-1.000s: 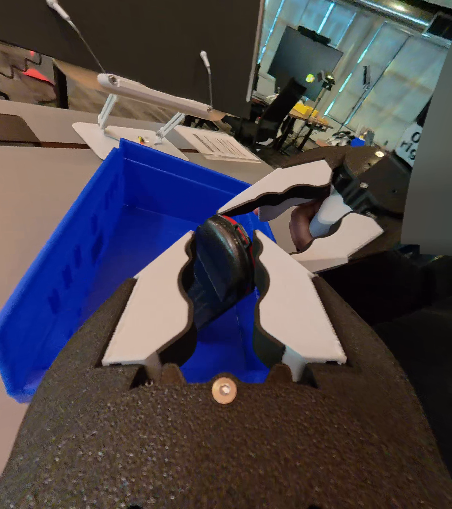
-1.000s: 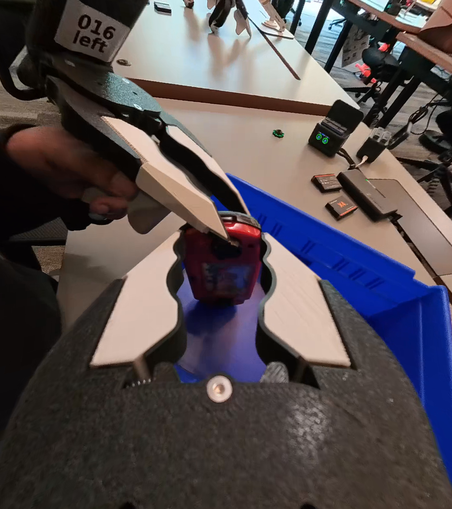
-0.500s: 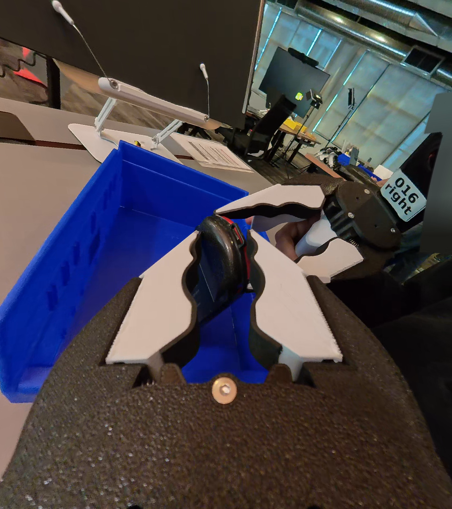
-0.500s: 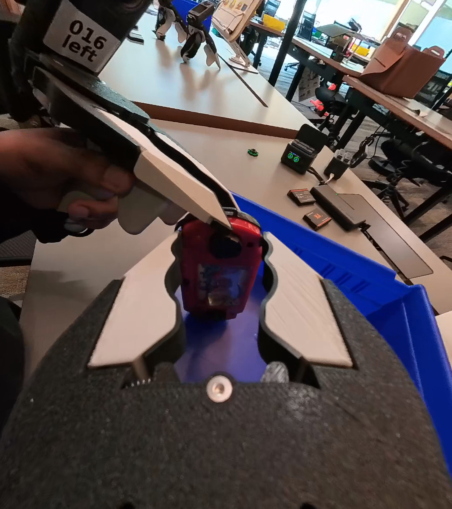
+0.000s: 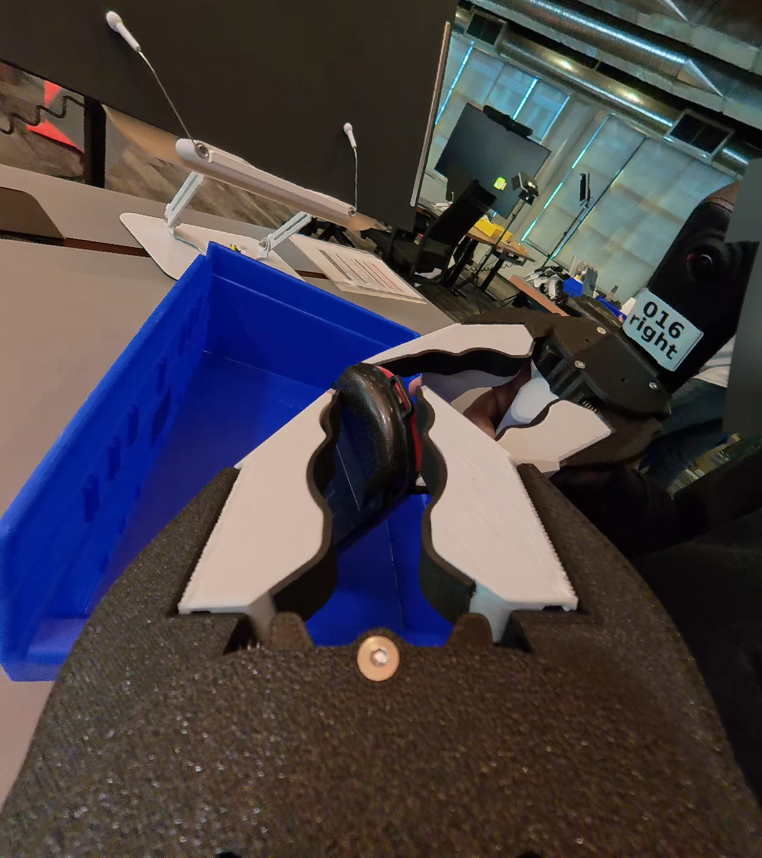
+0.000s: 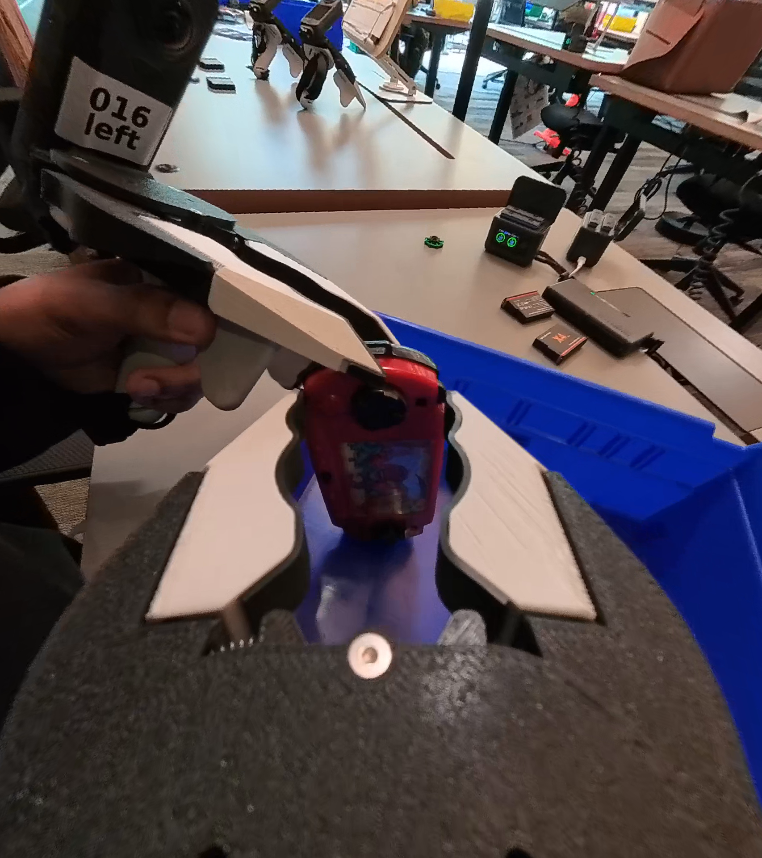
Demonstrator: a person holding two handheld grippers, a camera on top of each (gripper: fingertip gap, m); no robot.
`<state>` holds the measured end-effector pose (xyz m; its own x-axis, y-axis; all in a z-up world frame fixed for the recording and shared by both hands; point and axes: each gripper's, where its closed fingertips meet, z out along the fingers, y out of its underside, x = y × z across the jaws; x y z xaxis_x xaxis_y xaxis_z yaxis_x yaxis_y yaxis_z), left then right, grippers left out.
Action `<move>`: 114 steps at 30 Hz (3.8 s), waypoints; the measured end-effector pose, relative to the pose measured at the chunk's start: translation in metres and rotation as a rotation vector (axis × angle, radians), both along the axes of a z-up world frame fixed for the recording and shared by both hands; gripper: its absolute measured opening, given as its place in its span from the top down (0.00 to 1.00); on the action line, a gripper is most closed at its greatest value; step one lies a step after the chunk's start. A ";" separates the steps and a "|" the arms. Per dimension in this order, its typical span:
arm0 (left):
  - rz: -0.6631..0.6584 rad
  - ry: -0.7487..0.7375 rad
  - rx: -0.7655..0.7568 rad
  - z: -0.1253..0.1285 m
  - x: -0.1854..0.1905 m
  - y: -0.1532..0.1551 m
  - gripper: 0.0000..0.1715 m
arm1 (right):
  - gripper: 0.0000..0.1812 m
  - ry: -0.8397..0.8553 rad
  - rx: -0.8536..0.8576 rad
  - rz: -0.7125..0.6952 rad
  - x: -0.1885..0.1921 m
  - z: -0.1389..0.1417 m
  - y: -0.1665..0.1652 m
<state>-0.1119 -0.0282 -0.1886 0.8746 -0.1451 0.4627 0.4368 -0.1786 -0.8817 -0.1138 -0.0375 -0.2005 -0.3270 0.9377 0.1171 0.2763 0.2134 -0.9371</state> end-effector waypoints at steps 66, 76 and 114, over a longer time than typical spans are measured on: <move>0.091 -0.005 0.022 0.000 -0.012 -0.002 0.85 | 0.88 0.086 0.122 -0.129 -0.006 0.002 0.002; 0.158 0.183 0.017 0.002 -0.012 0.001 0.87 | 0.90 0.038 0.010 -0.099 -0.003 0.005 0.005; 0.257 0.182 0.004 -0.005 -0.025 0.008 1.00 | 0.79 0.052 -0.227 -0.087 0.014 0.004 0.020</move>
